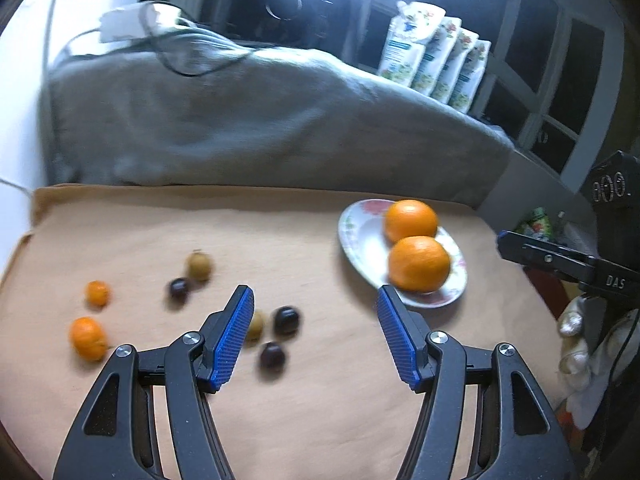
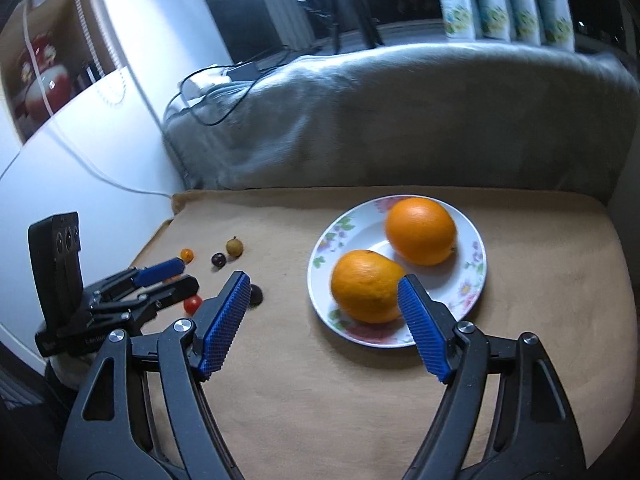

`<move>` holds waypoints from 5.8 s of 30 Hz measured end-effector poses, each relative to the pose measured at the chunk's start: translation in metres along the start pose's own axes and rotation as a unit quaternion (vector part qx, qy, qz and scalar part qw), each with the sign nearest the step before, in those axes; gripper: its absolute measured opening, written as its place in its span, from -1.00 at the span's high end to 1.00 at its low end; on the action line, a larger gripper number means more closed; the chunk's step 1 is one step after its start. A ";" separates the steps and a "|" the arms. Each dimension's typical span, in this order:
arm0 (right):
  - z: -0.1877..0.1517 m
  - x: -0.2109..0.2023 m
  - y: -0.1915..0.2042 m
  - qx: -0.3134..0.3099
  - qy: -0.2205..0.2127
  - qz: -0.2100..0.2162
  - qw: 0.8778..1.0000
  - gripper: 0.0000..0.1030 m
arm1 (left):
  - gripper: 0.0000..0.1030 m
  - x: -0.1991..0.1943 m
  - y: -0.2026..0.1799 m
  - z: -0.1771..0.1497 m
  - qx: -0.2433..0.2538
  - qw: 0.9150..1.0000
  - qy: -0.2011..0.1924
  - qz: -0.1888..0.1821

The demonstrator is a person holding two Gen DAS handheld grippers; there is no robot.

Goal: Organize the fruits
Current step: 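Move the left gripper back toward the red cherry tomato, then close the left gripper on the red tomato while the right gripper closes on a dark plum, then carry the tomato and plum over the plate and open both grippers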

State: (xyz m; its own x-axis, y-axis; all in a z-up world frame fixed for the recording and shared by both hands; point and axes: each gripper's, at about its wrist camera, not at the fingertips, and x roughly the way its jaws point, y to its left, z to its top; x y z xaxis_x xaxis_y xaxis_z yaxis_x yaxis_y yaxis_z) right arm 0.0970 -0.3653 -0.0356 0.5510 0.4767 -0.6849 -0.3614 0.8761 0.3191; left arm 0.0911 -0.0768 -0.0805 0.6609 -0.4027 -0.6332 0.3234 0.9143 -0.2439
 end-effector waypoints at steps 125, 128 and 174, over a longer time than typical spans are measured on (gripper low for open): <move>-0.003 0.027 -0.020 -0.008 0.047 -0.024 0.999 0.47 | 0.37 0.058 -0.006 0.013 0.019 0.998 0.046 -0.033; -0.004 0.021 -0.037 0.005 0.046 -0.036 0.998 0.47 | 0.37 0.068 -0.015 0.018 0.023 0.998 0.050 -0.042; -0.005 0.049 -0.086 0.005 0.075 -0.064 0.995 0.19 | 0.37 0.140 -0.036 0.057 0.012 0.991 0.102 -0.083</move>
State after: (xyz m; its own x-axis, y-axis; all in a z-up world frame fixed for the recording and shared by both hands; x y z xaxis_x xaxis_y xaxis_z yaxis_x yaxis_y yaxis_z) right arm 0.1511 -0.4171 -0.1002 0.4737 0.3460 -0.8099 -0.2875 0.9300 0.2291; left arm 0.2106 -0.1687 -0.1185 0.4479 -0.5287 -0.7210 0.4340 0.8336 -0.3417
